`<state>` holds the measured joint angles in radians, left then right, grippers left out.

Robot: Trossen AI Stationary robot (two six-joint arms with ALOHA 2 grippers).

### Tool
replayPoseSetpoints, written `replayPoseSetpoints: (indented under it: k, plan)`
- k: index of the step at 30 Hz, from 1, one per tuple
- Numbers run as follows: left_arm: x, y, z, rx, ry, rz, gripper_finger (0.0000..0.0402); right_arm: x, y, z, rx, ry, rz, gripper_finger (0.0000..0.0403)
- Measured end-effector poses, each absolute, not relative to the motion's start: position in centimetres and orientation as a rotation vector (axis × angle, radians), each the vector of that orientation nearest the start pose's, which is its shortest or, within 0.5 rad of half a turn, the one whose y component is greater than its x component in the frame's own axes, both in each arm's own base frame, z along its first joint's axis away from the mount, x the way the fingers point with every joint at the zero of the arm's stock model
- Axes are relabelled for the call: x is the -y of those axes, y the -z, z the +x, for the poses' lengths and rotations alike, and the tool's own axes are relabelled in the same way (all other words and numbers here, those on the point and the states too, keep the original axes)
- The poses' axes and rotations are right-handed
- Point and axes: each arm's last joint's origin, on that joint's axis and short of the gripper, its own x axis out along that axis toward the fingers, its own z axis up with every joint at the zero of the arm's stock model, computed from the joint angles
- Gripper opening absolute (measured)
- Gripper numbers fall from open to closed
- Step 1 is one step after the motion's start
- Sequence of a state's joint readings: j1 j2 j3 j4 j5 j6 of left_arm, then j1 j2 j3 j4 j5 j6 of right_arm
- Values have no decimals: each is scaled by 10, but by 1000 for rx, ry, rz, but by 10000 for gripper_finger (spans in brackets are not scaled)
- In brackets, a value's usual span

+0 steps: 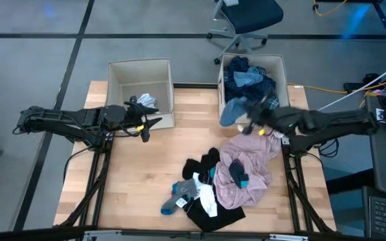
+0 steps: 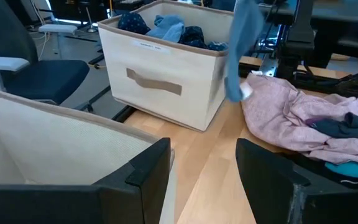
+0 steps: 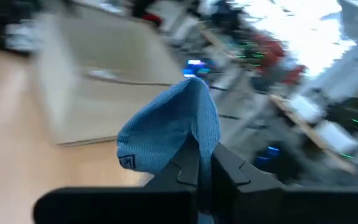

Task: Sort clothes
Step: Put the blue sock into the right laundry bin

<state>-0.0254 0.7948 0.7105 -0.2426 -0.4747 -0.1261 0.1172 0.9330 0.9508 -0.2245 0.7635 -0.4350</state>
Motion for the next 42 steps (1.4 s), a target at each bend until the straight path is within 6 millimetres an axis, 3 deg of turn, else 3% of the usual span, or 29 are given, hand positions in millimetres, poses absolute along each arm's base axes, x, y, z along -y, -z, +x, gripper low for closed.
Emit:
replayPoseSetpoints:
  k: [9,16,21,26,33,37,42]
  plan:
    - [-9,-301,173,-287,-466,-47,175,44,-396,151,-237,951,-568,20]
    - [-9,-301,173,-285,-466,-48,175,75,-394,143,-260,1027,-543,21]
    - [-9,-301,173,-286,-466,-48,175,91,-375,146,-378,981,-438,21]
    - [-9,-301,173,-288,-466,-47,175,104,-349,159,-526,906,-294,21]
    - [-9,-301,173,-290,-466,-46,175,123,-319,180,-670,935,-146,27]
    - [-9,-301,173,-292,-466,-48,175,131,-300,190,-763,898,-70,68]
    - [-9,-301,173,-292,-466,-50,175,135,-284,197,-858,875,-37,157]
